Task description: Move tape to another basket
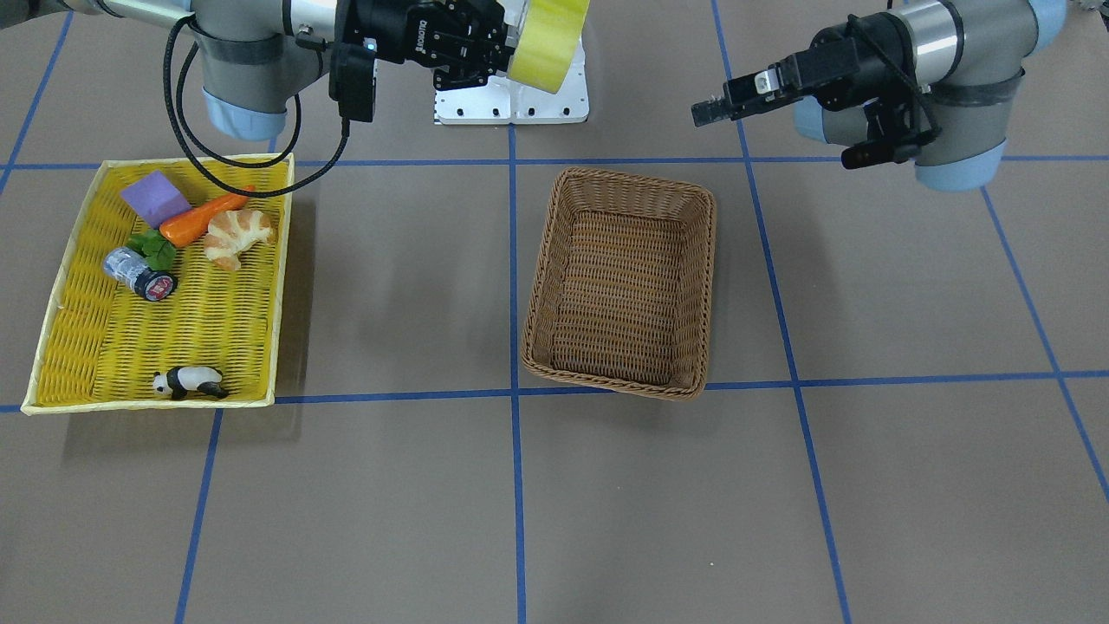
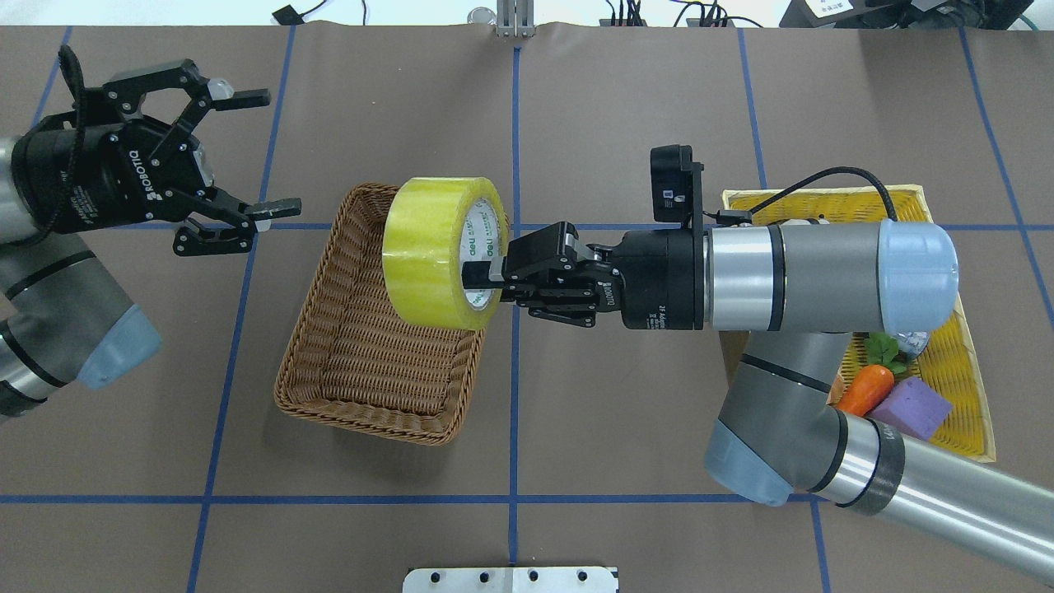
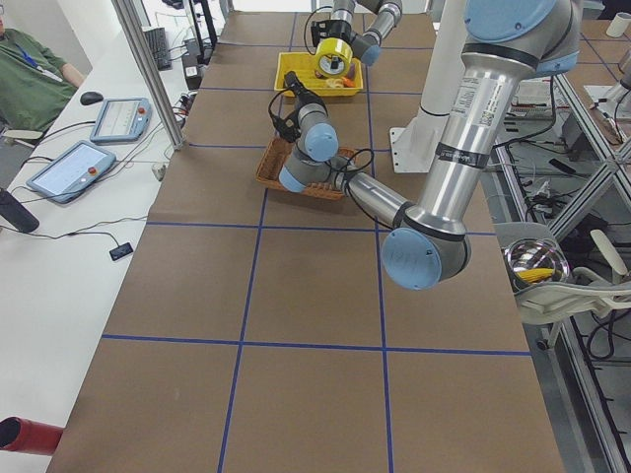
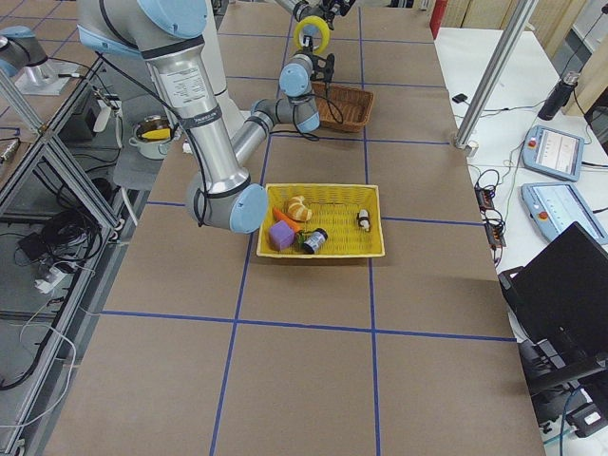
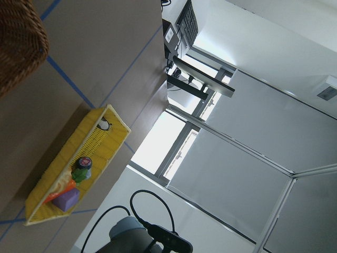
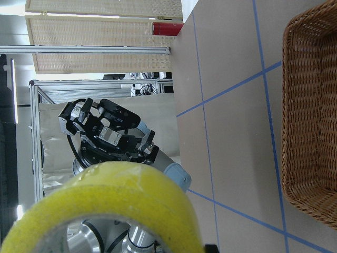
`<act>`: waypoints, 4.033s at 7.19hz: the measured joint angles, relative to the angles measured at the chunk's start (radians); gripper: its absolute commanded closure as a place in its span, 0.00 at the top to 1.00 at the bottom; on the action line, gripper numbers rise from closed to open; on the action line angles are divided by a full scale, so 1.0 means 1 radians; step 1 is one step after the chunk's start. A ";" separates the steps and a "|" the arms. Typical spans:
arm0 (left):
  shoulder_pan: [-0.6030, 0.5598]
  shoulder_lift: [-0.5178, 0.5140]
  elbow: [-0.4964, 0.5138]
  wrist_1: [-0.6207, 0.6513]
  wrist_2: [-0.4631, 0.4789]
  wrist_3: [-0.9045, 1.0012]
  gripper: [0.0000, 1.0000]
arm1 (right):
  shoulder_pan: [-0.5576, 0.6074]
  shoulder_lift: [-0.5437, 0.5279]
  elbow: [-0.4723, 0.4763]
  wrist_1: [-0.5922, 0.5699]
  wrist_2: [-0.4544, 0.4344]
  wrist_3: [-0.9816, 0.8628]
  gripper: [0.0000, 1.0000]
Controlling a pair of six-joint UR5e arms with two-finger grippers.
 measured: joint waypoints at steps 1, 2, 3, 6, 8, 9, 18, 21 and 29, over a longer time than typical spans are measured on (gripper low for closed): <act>0.010 0.000 -0.015 -0.003 0.013 -0.012 0.98 | 0.000 0.000 0.005 0.009 0.000 0.000 0.00; 0.013 0.000 -0.028 -0.004 0.018 -0.019 0.98 | 0.000 0.000 0.007 0.024 0.000 0.000 0.00; 0.015 0.000 -0.038 -0.005 0.020 -0.030 0.98 | -0.001 -0.001 0.007 0.036 0.001 0.000 0.00; 0.038 -0.035 -0.044 -0.002 0.021 -0.058 0.98 | -0.012 0.001 -0.002 0.043 0.000 -0.001 0.00; 0.059 -0.080 -0.042 0.007 0.021 -0.058 0.98 | -0.019 0.002 -0.006 0.043 0.001 -0.002 0.00; 0.069 -0.096 -0.042 0.010 0.021 -0.057 0.98 | -0.023 0.002 -0.006 0.043 0.002 -0.002 0.00; 0.158 -0.144 -0.039 0.015 0.025 -0.046 0.85 | -0.032 0.005 -0.006 0.046 0.004 0.000 0.00; 0.167 -0.147 -0.040 0.015 0.025 -0.045 0.71 | -0.032 0.006 -0.006 0.046 0.004 0.001 0.00; 0.175 -0.143 -0.040 0.006 0.022 -0.045 0.44 | -0.032 0.007 -0.006 0.046 0.002 0.000 0.64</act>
